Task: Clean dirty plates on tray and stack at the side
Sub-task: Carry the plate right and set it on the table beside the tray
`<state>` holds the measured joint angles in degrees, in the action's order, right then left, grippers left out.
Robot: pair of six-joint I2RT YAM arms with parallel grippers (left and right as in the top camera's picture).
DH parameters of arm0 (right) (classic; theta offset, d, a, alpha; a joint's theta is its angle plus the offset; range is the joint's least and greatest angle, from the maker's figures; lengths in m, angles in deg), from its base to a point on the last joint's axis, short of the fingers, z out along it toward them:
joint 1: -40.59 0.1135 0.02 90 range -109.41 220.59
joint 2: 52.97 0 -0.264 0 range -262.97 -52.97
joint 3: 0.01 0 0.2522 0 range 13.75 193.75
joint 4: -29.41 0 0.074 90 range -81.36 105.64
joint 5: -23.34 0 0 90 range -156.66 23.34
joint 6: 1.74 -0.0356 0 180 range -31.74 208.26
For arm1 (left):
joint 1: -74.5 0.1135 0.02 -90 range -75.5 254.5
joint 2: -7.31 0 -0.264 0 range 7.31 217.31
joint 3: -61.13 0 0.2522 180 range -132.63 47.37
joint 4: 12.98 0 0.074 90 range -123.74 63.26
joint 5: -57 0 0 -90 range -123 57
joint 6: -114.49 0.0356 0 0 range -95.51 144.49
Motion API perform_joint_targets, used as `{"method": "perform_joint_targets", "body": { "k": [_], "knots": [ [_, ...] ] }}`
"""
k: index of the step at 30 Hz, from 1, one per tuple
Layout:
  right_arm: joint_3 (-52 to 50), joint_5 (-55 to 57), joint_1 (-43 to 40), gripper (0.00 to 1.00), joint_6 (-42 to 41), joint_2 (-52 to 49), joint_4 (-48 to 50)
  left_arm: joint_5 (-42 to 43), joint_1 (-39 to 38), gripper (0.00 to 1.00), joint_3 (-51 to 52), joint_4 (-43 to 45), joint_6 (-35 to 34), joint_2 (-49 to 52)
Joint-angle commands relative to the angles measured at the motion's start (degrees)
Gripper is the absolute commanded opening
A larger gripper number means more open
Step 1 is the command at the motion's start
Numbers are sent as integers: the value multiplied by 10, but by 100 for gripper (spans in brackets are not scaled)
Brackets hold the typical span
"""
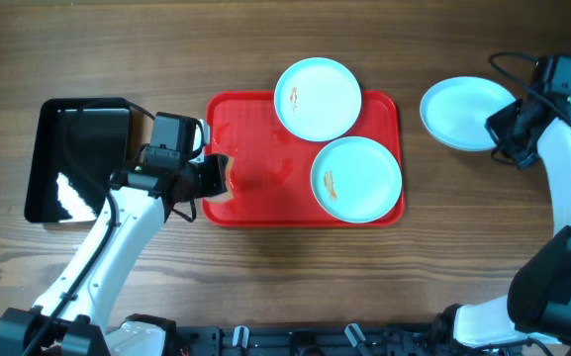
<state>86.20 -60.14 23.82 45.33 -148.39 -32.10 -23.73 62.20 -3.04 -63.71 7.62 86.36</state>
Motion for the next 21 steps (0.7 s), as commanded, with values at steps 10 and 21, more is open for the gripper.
{"method": "perform_joint_targets", "body": {
  "k": [10, 21],
  "knots": [
    [-102, 91, -2, 4, -37, 5, 126, -5, 3, 4, -1, 0, -3, -5],
    [-102, 74, -43, 4, -29, -54, 129, -5, 3, 4, -1, 0, -3, -5]
  ]
}}
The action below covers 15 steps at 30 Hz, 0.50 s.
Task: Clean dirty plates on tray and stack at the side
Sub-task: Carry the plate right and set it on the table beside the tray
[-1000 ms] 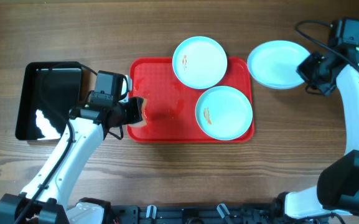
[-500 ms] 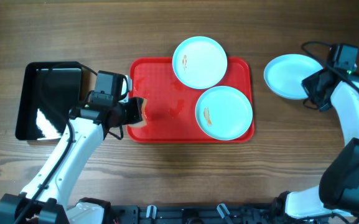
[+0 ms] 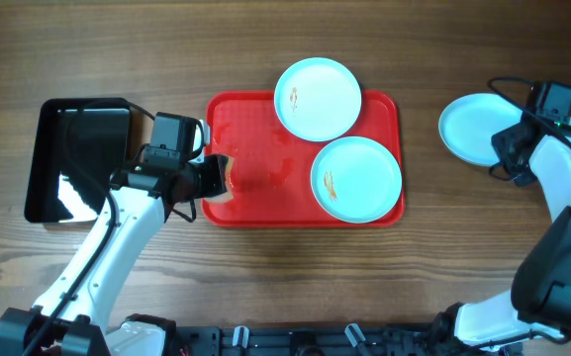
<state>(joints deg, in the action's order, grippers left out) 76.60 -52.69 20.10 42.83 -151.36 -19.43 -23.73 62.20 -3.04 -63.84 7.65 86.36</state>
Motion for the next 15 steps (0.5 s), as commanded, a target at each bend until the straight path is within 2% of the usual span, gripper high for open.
{"method": "perform_joint_targets", "body": {
  "k": [1, 3, 5, 6, 12, 15],
  "knots": [
    [-6, -1, -6, 4, 3, -26, 3, -5, 3, 4, -1, 2, -3, -5],
    [-6, -1, -6, 4, 5, -27, 3, -5, 3, 4, -1, 2, -3, -5],
    [-6, -5, -6, 28, 5, -27, 3, -5, 3, 4, -1, 2, -3, -5],
    [-6, -7, -6, 54, 5, -27, 3, -5, 3, 4, -1, 2, -3, -5],
    [5, -29, -6, 56, 47, -19, -9, -5, 3, 4, -1, 2, -3, -5],
    [31, -95, -6, 36, 90, 1, -33, -5, 3, 4, -1, 2, -3, -5]
  ]
}}
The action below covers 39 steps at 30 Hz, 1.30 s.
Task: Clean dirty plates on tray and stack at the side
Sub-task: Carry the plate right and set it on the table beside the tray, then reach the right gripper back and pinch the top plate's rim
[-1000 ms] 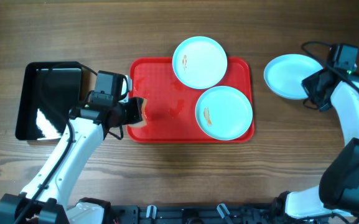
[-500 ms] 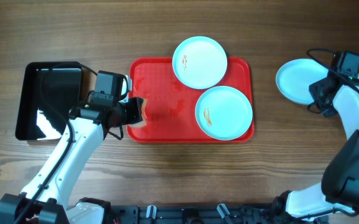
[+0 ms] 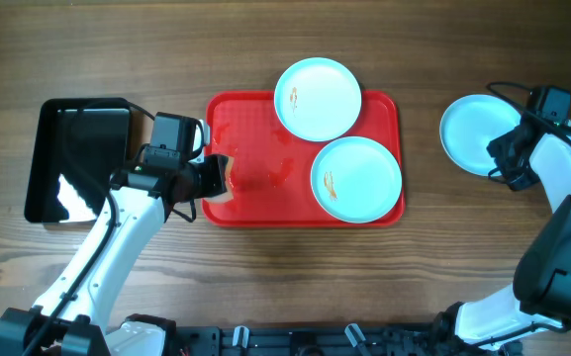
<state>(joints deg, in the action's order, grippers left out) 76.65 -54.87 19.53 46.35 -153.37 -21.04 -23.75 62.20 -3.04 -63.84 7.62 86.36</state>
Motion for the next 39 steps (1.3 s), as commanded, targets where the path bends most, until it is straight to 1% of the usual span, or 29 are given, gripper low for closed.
{"method": "perform_joint_targets", "body": {
  "k": [1, 2, 3, 7, 8, 9, 10, 11, 12, 13, 15, 17, 19, 20, 22, 25, 27, 31, 36, 39],
  "knots": [
    [41, -112, 0, 29, 72, 31, -24, -5, 3, 4, -1, 2, -3, -5],
    [53, -158, 0, 27, 86, 42, -31, -5, 3, 4, -1, 3, -3, -5],
    [62, -209, 0, 27, 91, 55, -37, -5, 3, 4, -1, 4, -3, -5],
    [73, -455, 5, 39, 99, 121, -30, -5, 3, 4, -1, 4, -3, -5],
    [73, -484, 10, 42, 107, 132, -26, -5, 3, 4, -1, 4, -3, -5],
    [73, -515, 23, 49, 122, 149, -21, -5, 3, 4, -1, 4, -3, -5],
    [73, -524, 37, 62, 135, 161, -19, -5, 3, 4, -1, 4, -3, -5],
    [73, -521, 55, 79, 146, 170, -19, -5, 3, 4, -1, 4, -3, -5],
    [73, -513, 78, 92, 161, 177, -19, -5, 3, 4, -1, 4, -3, -5],
    [73, -498, 103, 99, 175, 181, -20, -5, 3, 4, -1, 4, -3, -5],
    [73, -457, 150, 99, 189, 180, -27, -5, 3, 4, -1, 4, -3, -5],
    [73, -382, 213, 99, 194, 169, -36, -5, 3, 4, -1, 4, -3, -5],
    [73, -331, 260, 100, 193, 153, -36, -5, 3, 4, -1, 4, -3, -5],
    [73, -268, 327, 99, 185, 117, -20, -5, 3, 4, -1, 4, -3, -5],
    [73, -228, 360, 99, 173, 93, 11, -5, 3, 4, -1, 4, -3, -5],
    [83, -149, 383, 100, 160, 70, 49, -5, 3, 4, -1, 3, -3, -5],
    [93, -130, 382, 99, 158, 60, 65, -5, 3, 4, -1, 0, -3, -5],
    [108, -114, 372, 99, 164, 23, 92, -5, 3, 4, -1, 0, -3, -5],
    [120, -123, 366, 98, 163, -61, 124, -5, 3, 4, -1, 0, -3, -5],
    [126, -126, 366, 89, 158, -111, 143, -4, 3, 4, -1, -1, -3, -5]
  ]
}}
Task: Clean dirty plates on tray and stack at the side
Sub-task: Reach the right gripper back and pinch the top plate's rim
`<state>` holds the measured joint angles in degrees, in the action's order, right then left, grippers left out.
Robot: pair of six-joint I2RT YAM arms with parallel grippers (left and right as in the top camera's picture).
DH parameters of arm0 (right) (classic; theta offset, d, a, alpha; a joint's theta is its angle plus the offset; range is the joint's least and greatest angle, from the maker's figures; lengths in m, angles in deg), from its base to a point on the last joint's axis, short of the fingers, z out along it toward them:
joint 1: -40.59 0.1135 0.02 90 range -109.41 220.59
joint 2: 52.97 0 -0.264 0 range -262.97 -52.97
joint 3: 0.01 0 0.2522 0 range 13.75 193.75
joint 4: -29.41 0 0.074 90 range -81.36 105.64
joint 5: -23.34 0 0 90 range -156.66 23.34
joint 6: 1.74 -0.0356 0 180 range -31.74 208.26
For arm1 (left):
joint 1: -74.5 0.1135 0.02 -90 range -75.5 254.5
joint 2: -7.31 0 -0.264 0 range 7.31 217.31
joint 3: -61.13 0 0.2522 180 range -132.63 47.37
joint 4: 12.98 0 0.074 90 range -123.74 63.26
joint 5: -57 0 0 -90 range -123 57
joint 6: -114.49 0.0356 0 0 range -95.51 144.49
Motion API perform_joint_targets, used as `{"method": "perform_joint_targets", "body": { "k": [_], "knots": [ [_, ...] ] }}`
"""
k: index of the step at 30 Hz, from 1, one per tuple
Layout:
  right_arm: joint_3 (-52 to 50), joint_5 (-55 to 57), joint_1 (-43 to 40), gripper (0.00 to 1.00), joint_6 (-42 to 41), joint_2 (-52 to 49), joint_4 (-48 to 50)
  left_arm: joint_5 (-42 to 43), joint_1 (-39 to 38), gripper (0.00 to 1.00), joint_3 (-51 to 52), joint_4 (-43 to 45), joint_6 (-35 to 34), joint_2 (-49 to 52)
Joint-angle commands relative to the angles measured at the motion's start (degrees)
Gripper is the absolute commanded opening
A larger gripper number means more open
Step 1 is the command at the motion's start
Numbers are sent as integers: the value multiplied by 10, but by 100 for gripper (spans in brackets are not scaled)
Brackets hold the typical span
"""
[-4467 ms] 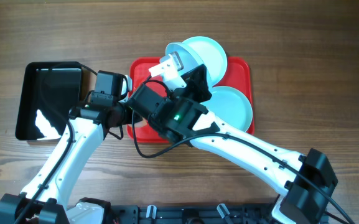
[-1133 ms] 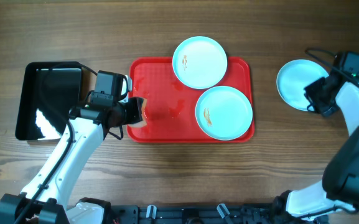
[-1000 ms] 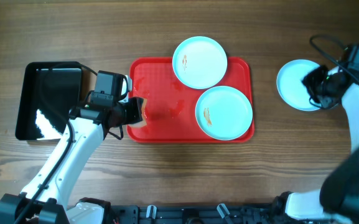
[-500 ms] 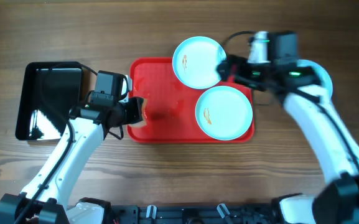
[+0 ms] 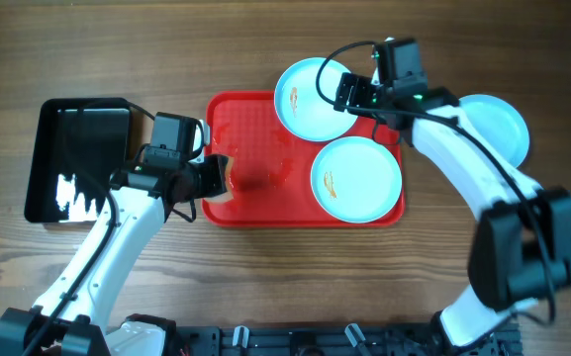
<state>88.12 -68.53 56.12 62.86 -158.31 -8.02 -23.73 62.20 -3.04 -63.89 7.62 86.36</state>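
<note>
A red tray [image 5: 255, 203] lies mid-table with two pale blue plates on it. The far plate [image 5: 305, 104] and the near plate [image 5: 359, 183] each carry an orange smear. My right gripper [image 5: 341, 94] hovers at the far plate's right rim and looks open. A third, clean plate [image 5: 503, 129] rests on the table at the right, partly under my right arm. My left gripper [image 5: 222, 178] sits at the tray's left edge, shut on what looks like a small pale orange sponge.
A black rectangular bin [image 5: 72, 158] stands on the wood at the left. Smears mark the tray's bare left half. My right arm stretches from the right side across the clean plate.
My right gripper has let go of the clean plate at the right and now sits over the far tray plate's right rim. The left arm has not moved.
My right gripper held a clean plate at the right, off the tray. At the following two moments the plate was slightly farther right and lower, still gripped. Now it lies free on the table and the gripper is at the far tray plate. The left gripper stayed at the tray's edge.
</note>
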Motion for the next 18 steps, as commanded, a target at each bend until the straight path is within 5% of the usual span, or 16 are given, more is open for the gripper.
{"method": "perform_joint_targets", "body": {
  "k": [1, 10, 18],
  "knots": [
    [11, 9, 0, 83, -8, -73, 20, -2, 3, 4, -1, 0, -3, -5],
    [11, 12, 0, 45, -16, -96, 63, 7, 2, 4, -1, 1, -3, -5],
    [10, 40, 0, 43, -16, -101, 49, 7, 2, 4, -1, 0, -3, -5]
  ]
}}
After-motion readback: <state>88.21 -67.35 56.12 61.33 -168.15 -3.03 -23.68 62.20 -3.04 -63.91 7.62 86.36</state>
